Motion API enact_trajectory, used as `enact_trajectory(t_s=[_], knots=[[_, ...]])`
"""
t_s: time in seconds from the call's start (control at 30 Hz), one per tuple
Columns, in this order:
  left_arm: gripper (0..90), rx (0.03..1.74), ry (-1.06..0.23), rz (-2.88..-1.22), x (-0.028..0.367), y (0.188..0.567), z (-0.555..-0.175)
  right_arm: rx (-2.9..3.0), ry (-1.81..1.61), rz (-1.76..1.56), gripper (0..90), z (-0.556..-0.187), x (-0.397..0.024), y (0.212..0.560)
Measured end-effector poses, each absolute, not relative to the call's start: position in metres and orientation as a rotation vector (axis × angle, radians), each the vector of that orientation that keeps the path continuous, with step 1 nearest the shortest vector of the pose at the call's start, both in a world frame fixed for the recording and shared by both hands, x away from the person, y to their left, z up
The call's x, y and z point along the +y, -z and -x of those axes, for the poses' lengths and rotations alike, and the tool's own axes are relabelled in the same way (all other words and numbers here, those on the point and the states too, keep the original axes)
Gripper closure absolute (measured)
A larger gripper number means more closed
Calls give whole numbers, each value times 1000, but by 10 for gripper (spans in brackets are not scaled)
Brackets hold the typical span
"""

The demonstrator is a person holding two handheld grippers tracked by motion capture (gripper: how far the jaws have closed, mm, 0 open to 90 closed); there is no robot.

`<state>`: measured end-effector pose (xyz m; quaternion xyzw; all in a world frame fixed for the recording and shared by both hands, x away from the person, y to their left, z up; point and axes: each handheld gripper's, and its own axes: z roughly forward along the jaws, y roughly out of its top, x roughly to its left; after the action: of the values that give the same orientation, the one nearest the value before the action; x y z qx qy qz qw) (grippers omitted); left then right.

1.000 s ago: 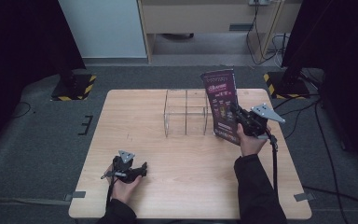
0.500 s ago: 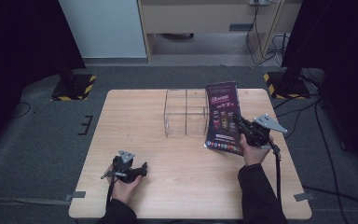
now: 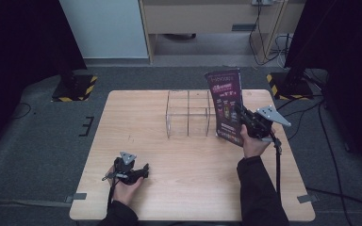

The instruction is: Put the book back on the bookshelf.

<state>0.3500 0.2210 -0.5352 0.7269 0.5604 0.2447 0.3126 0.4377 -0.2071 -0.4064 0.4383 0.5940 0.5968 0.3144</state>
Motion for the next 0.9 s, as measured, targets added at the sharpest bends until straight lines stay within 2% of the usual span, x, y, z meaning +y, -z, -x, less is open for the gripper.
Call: enact_trajectory(t_s=[0.33, 0.9], knots=[[177, 1478, -645, -1918, 221, 535, -350, 1507, -1554, -1136, 840, -452, -197, 414], [176, 1479, -646, -1916, 221, 535, -350, 1565, -1546, -1066, 805, -426, -201, 433]])
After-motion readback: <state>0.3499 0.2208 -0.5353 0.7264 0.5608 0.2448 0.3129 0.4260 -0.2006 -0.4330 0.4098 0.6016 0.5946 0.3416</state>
